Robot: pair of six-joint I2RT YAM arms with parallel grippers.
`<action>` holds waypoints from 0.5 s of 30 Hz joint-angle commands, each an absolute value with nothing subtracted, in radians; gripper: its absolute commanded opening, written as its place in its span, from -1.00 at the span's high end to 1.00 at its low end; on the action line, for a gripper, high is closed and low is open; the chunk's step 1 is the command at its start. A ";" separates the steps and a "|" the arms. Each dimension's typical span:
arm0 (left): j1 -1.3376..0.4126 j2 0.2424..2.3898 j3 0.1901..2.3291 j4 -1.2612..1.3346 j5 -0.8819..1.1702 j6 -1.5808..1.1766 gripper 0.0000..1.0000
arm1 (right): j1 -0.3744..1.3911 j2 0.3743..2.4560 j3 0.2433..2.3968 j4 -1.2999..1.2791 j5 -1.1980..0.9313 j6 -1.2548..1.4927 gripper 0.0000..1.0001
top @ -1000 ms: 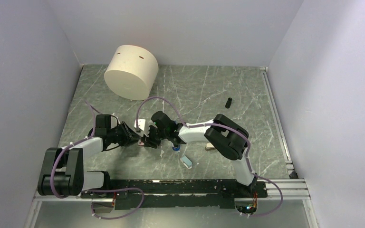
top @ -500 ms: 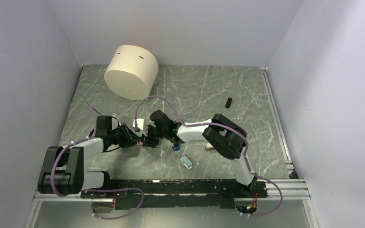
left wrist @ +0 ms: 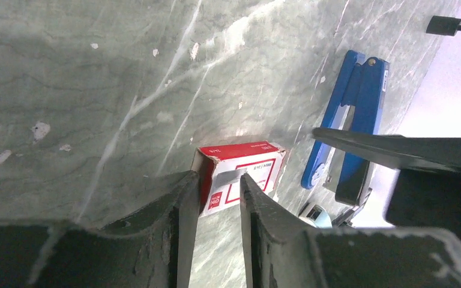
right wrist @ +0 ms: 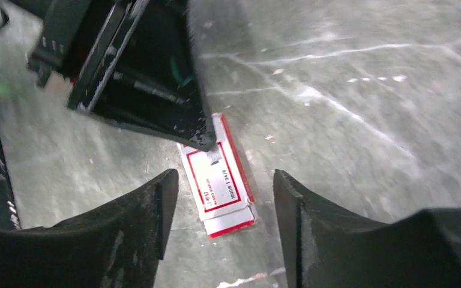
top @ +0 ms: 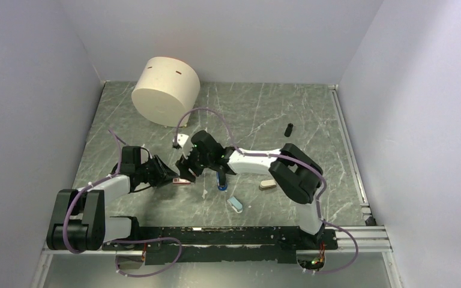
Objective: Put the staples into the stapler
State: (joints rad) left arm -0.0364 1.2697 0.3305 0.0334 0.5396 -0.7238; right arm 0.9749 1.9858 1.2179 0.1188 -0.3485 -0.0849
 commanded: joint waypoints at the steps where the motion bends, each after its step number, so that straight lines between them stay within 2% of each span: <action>1: -0.040 1.247 0.352 0.014 0.520 -0.704 0.30 | 0.965 1.913 1.273 0.007 -0.134 0.180 -0.22; 4: -0.040 1.246 0.348 0.012 0.517 -0.704 0.30 | 0.977 1.940 1.343 -0.180 0.045 0.385 -0.21; 8: -0.040 1.268 0.351 0.020 0.532 -0.703 0.34 | 1.005 2.014 1.462 -0.374 0.135 0.499 -0.21; 12: -0.040 1.279 0.349 0.034 0.558 -0.703 0.34 | 1.014 2.027 1.445 -0.325 0.038 0.457 -0.24; 15: -0.041 1.270 0.352 0.021 0.550 -0.699 0.31 | 1.019 2.011 1.403 -0.258 -0.075 0.263 -0.39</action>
State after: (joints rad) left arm -0.0364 1.2701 0.3321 0.0181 0.5346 -0.7177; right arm 1.0100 2.0087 1.4391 -0.2687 0.0223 0.4065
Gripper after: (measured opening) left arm 0.337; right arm 0.655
